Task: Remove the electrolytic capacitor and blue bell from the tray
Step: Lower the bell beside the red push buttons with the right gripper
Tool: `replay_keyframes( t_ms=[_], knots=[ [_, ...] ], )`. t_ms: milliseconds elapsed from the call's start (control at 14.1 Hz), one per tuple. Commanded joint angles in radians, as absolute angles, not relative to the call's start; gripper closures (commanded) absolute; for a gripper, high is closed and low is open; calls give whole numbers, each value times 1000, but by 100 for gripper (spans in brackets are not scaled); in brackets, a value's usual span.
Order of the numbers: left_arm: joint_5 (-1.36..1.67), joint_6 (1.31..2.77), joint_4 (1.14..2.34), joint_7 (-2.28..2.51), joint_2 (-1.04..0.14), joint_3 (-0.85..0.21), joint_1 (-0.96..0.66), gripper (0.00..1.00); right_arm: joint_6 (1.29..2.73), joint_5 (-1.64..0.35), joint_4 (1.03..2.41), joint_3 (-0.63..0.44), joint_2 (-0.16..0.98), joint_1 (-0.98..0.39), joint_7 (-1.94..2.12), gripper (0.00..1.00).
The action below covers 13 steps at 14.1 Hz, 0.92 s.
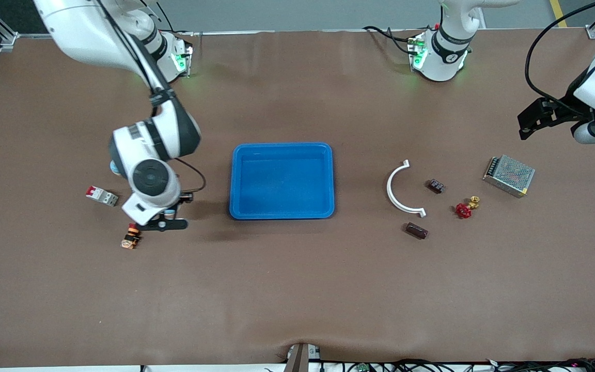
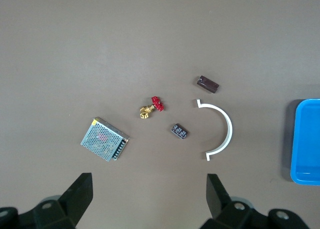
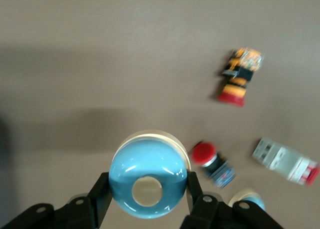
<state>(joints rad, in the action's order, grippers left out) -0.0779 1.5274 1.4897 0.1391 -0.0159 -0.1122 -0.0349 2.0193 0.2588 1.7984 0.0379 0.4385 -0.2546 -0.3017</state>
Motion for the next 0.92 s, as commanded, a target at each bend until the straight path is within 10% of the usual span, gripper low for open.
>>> replay_keyframes(
  t_ms=[0, 852],
  knots=[
    [-57, 1519, 1503, 117, 9, -106, -38, 0, 2227, 278, 2017, 61, 333, -99, -93, 100],
    [-60, 1528, 1502, 121, 9, -104, -37, 0, 2536, 272, 2155, 66, 350, 176, 259, 100]
  ],
)
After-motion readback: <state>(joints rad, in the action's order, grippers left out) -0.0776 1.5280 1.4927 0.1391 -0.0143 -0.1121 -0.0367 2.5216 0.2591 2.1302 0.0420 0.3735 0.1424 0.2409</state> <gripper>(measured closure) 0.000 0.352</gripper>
